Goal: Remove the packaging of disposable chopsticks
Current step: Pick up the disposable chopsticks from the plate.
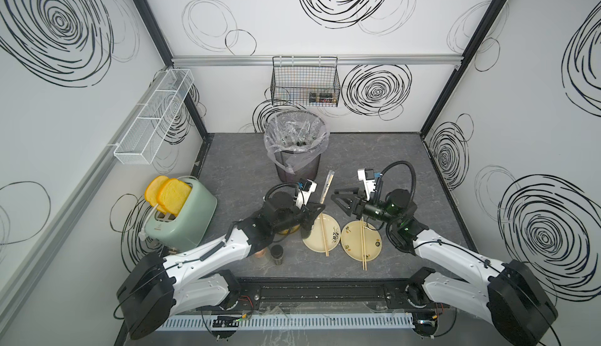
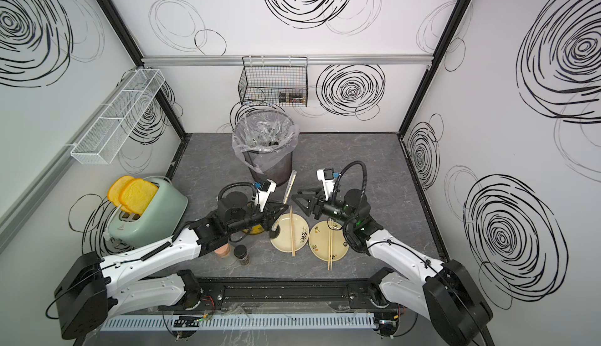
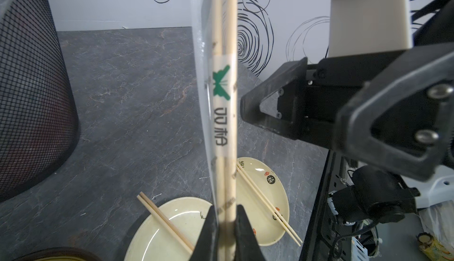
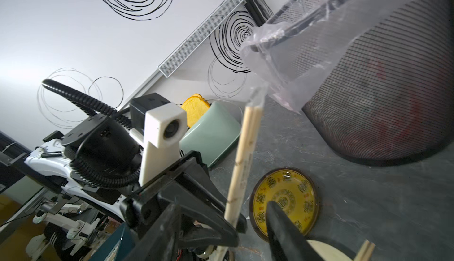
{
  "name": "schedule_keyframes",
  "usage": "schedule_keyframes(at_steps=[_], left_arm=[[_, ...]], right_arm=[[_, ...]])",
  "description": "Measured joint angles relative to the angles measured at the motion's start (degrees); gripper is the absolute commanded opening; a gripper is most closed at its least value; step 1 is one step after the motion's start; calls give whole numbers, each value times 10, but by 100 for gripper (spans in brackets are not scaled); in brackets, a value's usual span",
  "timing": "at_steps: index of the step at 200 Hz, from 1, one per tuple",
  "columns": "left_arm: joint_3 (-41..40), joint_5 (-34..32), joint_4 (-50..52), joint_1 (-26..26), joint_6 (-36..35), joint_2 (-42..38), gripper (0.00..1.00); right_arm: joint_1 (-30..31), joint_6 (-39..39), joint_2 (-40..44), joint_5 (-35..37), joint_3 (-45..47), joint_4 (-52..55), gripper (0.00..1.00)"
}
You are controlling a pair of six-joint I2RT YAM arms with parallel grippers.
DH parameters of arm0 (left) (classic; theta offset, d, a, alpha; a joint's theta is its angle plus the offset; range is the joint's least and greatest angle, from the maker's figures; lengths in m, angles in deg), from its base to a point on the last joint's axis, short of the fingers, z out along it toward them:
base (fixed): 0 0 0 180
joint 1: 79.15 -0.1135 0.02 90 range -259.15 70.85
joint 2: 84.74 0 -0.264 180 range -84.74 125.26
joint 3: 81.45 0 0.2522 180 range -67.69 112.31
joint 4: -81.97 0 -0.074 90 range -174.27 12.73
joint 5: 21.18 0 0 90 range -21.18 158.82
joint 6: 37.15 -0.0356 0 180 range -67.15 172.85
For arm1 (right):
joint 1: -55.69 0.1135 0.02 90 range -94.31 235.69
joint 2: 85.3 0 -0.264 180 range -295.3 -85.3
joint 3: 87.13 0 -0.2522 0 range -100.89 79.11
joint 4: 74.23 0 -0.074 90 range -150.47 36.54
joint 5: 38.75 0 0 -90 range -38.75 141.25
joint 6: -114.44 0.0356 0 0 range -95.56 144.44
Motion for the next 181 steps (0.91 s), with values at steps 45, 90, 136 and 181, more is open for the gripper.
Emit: schedule_keyframes(at_steps=[45,90,136,181], left_arm=[[0,-7,-1,7,-2,0,0],[0,-11,-1,13,-5,0,0],[0,-35,5,15,-6,0,24],[0,-31,14,12,10,-1,46]], right_arm=[[14,10,-61,5,-43,18,44],[38,23,-89,11,-46,26,23],[45,38,-96,24,-45,25,0],[44,9,-93,40,-45,40,0]])
